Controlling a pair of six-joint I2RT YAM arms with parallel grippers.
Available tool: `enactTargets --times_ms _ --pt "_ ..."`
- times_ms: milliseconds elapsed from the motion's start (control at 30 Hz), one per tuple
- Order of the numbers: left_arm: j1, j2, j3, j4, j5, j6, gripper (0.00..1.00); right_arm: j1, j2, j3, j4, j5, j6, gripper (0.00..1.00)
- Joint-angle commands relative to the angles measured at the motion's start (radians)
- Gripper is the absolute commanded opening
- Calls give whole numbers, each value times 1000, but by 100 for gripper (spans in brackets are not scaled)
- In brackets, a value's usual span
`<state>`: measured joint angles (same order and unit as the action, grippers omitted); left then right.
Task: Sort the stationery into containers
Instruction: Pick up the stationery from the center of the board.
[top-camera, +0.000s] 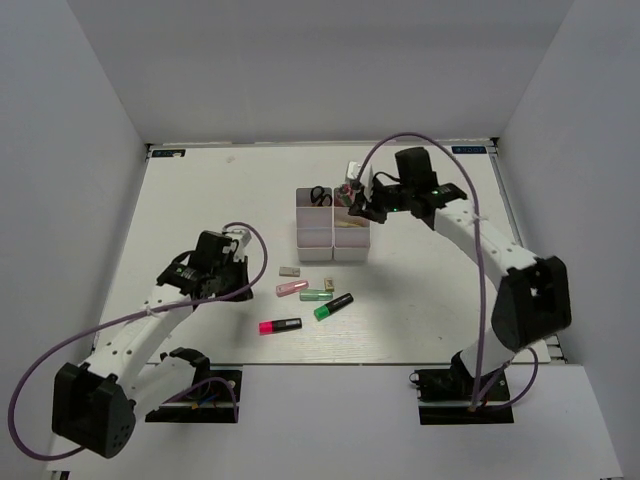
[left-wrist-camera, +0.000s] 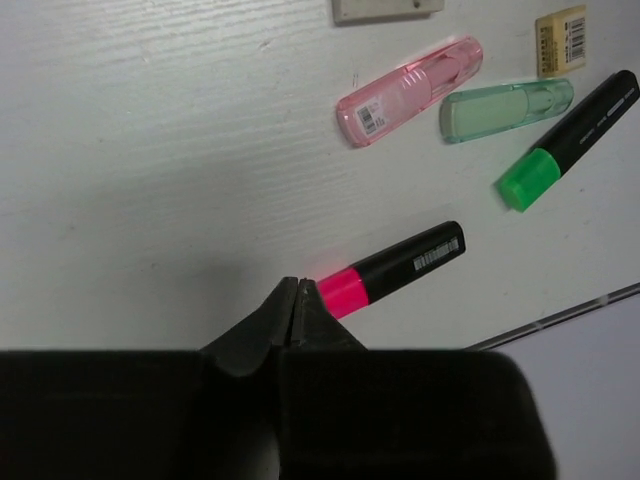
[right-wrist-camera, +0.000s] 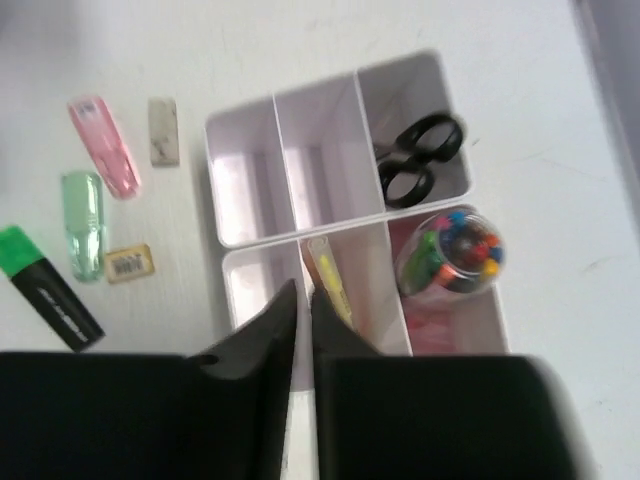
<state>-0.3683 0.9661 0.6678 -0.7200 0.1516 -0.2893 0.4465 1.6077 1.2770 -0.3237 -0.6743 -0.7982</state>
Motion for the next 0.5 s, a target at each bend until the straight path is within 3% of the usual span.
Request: enactTargets --times_ms 0,33,67,100,200,233,300,367,400,433,467 --pt "3 66 52 10 68 2 10 -2 -149 7 -23 -15 230 18" --pt "0 85 64 2 75 12 13 -2 -164 10 -110 -14 260 43" --pt "-12 98 100 -10 81 24 18 -3 -179 13 -145 -18 257 60" --pt "-18 130 110 -16 83 33 39 -3 -219 19 -232 -24 219 68" --pt "-81 209 174 -36 49 93 70 -11 -305 -49 -386 -125 105 63" --pt "-95 238 196 -39 20 132 73 -9 -351 -76 -390 -134 90 48" --pt "-145 267 213 -21 -26 176 75 -9 -423 -195 -351 -146 82 35" --pt "-179 305 220 17 -84 219 75 -12 -482 -264 -306 -136 96 33" --pt "-185 318 222 28 -87 249 73 -12 -492 -277 -311 -136 97 36" --pt "-196 324 222 42 -92 283 68 -15 -506 -291 -322 -140 97 46" --pt "-205 371 225 74 -93 323 64 -19 -511 -294 -327 -145 102 48"
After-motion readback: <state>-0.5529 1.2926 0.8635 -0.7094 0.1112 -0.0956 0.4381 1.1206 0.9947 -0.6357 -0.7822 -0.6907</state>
